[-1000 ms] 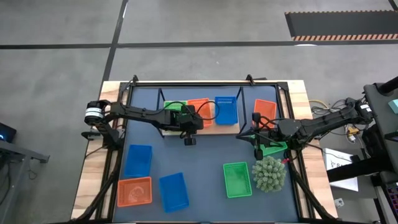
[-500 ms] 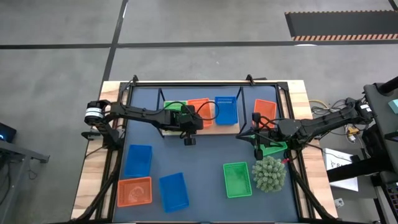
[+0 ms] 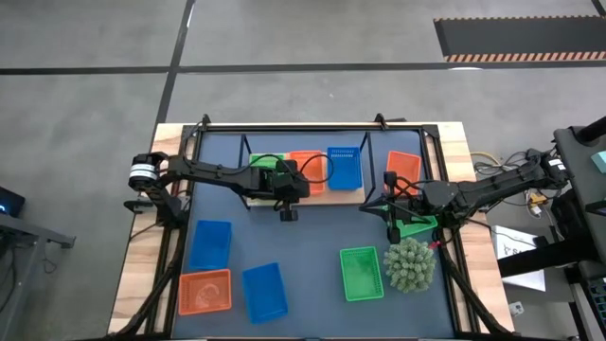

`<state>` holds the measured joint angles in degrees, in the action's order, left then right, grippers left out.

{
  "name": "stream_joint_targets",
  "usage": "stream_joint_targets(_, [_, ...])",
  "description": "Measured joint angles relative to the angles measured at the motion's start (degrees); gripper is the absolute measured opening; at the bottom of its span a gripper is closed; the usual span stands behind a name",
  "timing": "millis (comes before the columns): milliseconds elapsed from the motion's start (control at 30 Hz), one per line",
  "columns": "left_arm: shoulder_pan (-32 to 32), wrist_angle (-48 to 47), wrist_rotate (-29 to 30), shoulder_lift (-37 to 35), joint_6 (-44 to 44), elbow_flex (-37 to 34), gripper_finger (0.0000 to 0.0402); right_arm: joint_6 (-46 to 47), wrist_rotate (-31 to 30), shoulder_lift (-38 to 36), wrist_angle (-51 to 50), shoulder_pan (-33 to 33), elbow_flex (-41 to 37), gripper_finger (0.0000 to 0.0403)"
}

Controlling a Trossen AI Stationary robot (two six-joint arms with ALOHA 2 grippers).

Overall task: Stack baskets on shelf by color
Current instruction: Adjust the baskets on the shelf

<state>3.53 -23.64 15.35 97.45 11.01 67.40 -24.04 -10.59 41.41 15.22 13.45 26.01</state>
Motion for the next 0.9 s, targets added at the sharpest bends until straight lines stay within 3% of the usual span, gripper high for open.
stream_joint_targets(900, [-0.01, 0.07, -0.13, 0.00, -1.71, -0.07, 0.0006, 0.01, 0.00, 0.00, -0.06, 0.00, 0.01, 0.0009])
